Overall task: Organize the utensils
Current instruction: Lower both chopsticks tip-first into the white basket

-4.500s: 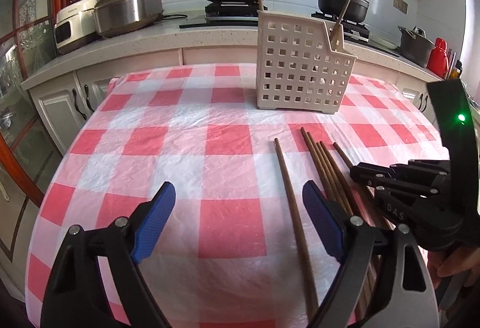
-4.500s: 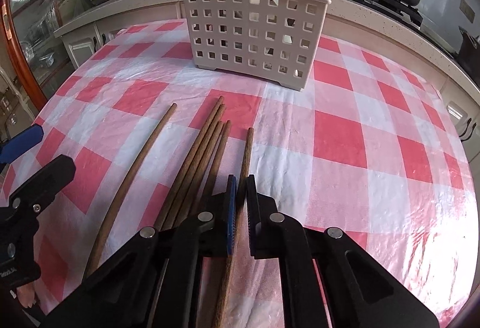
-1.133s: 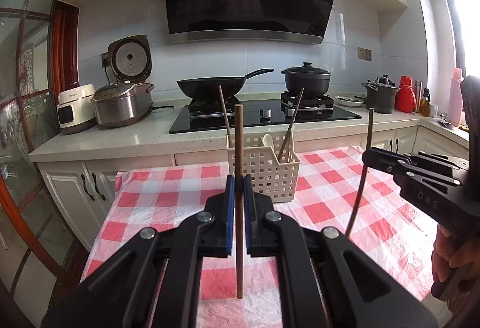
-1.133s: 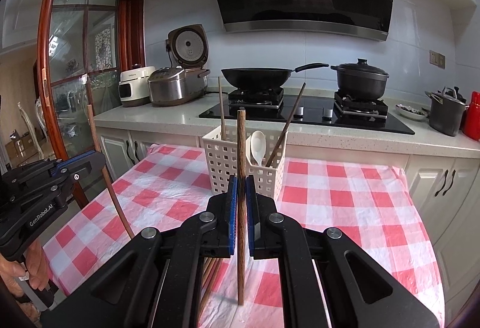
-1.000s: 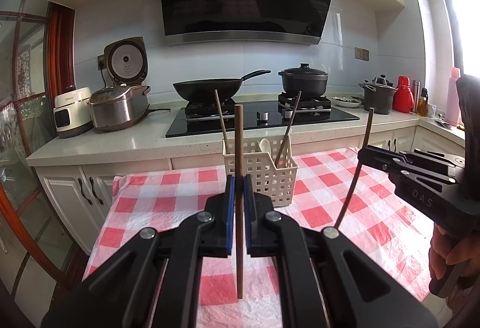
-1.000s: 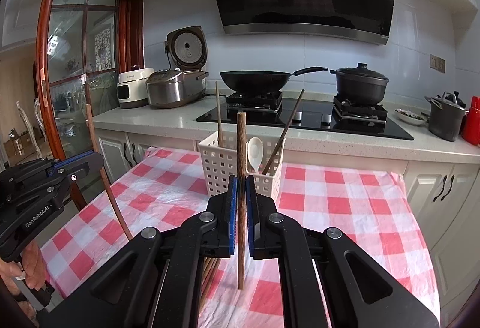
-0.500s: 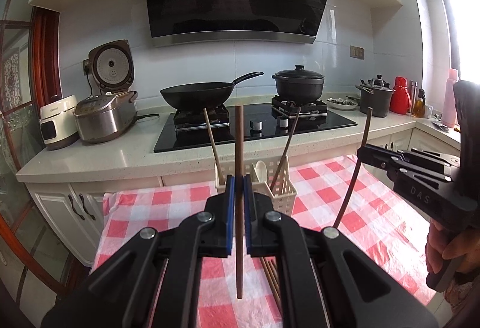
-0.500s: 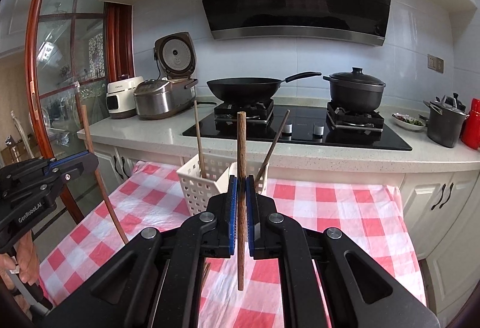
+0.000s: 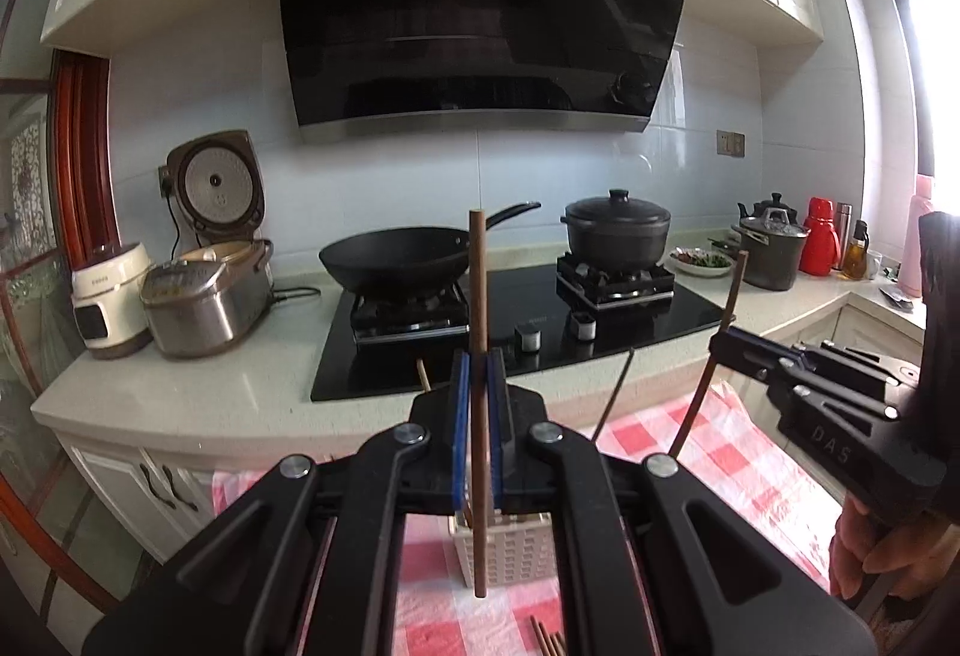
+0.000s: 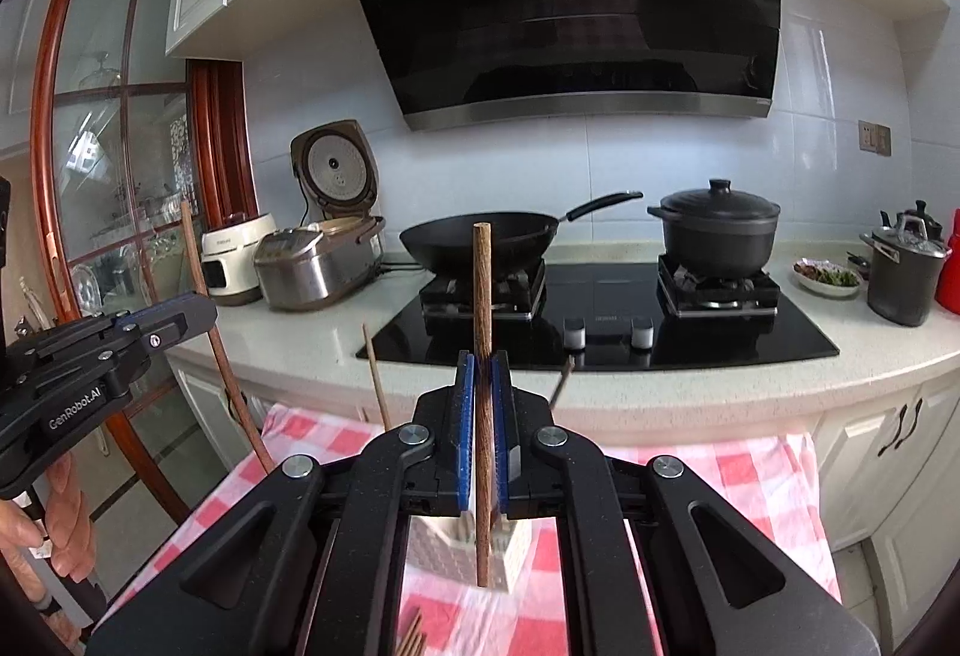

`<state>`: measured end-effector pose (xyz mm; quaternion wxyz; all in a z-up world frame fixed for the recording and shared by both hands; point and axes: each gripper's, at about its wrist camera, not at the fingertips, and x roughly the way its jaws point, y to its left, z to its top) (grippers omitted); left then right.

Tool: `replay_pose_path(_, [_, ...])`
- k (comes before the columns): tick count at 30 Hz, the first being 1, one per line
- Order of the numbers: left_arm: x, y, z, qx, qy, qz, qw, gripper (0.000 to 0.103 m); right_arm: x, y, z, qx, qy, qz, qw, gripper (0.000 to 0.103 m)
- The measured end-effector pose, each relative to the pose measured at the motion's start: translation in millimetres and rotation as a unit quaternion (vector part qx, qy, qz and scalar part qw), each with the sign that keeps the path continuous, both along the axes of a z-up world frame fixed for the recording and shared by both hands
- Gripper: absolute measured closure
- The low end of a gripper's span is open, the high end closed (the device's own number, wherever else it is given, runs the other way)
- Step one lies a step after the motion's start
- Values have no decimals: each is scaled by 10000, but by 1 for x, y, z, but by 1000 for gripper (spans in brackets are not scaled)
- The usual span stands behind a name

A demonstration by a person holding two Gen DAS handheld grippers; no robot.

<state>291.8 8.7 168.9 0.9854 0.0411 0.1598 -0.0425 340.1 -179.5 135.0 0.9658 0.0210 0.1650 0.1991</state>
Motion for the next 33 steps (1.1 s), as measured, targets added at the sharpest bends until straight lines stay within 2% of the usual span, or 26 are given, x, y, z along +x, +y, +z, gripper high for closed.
replay_pose_path(5, [22, -7, 22, 94, -207, 38, 9997, 97, 25, 12, 7, -71, -22, -40, 10000, 97])
replay_pose_path(10, [46, -7, 23, -6, -214, 54, 9998, 97, 50, 25, -6, -216, 174, -13, 9996, 97])
replay_pose_path(18, [85, 2, -23, -220, 303, -12, 9993, 97, 79, 41, -47, -535, 707, 27, 9961, 97])
replay_pose_path(23, [108, 11, -59, -461, 742, -61, 9962, 97, 93, 48, -74, -646, 1017, 53, 9927, 97])
replay_pose_path(28, [124, 14, -89, -431, 1092, -49, 9931, 97, 100, 56, -87, -675, 1121, 85, 9914, 97])
replay_pose_path(33, [136, 16, -110, -300, 1275, 163, 9912, 97, 113, 62, -90, -598, 1153, 50, 9915, 97])
